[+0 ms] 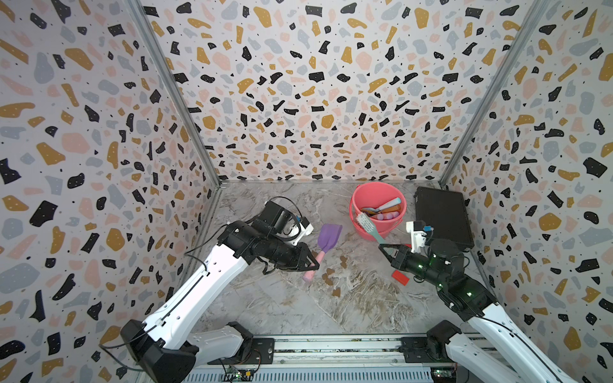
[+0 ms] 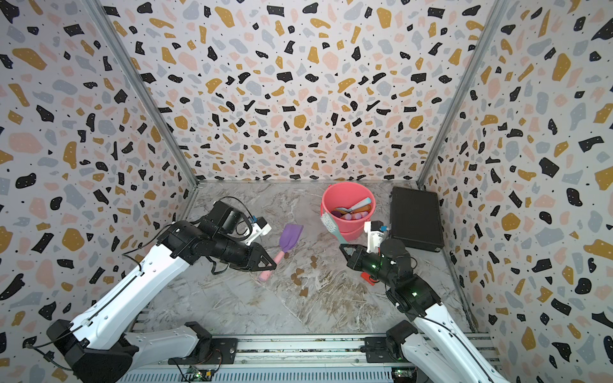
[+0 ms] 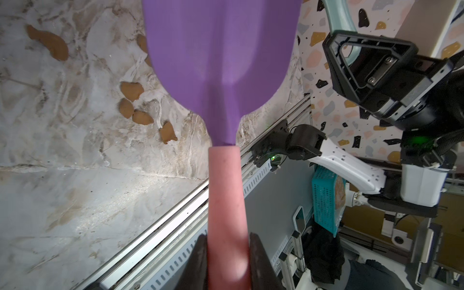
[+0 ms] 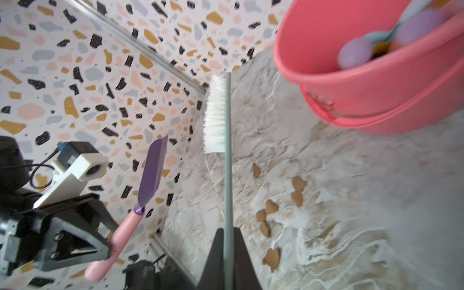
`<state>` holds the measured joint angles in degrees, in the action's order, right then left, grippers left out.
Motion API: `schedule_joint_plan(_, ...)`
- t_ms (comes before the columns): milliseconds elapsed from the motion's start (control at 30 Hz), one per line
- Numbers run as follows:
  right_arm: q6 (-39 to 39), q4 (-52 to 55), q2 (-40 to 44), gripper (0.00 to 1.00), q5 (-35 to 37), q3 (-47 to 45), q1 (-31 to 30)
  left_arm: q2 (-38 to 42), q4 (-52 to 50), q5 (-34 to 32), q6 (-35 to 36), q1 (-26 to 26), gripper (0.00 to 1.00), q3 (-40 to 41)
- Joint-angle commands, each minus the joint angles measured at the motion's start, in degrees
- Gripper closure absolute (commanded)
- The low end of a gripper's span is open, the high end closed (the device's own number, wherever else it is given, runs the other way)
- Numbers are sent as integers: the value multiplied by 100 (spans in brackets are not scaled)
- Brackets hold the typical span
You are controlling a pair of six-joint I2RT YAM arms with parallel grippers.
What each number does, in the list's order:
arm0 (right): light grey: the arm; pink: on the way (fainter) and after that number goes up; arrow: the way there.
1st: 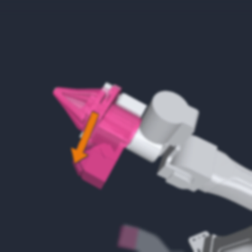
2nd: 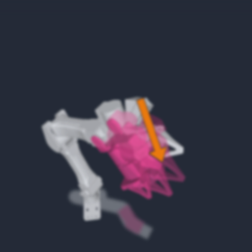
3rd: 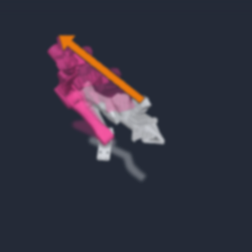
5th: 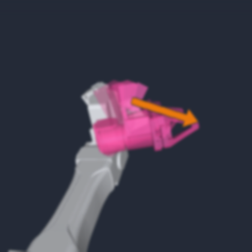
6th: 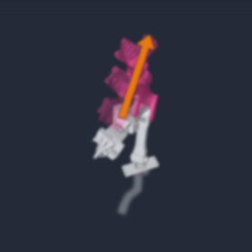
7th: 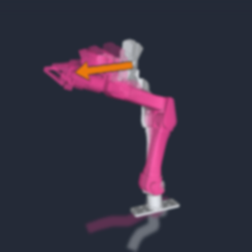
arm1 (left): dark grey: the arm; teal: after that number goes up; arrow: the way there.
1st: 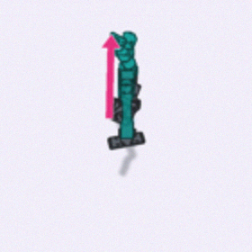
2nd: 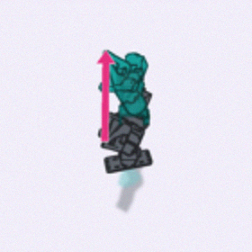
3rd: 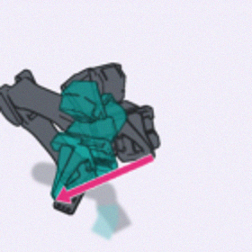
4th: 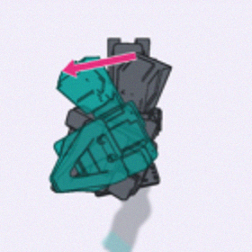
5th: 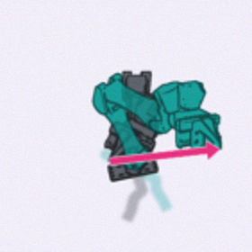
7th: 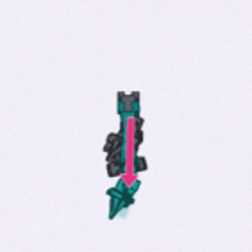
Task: Brush the soil off the hand trowel and place it into the bucket
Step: Brush off the soil from the hand trowel, then place the hand trowel in the bucket.
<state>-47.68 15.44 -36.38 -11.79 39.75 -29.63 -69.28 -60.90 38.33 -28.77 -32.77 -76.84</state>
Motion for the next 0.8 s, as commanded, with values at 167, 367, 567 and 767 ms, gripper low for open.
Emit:
schedule_joint_plan(167, 418, 2746, 792, 100, 3928, 1117, 19, -797, 3113, 399, -3115, 17, 100, -616)
schedule_joint_plan(367, -288, 3717, 1255, 100, 4541, 977, 24, -1467, 4847, -445, -4698, -1, 100, -1089)
schedule_joint_plan(567, -466, 3755, 1776, 100, 4232, 632, 21, -2484, 6058, -1119, -6238, -25, 100, -1563)
schedule_joint_plan(767, -382, 3994, 1931, 100, 4147, 693, 25, -3892, 6549, -903, -7426, -332, 100, -2708)
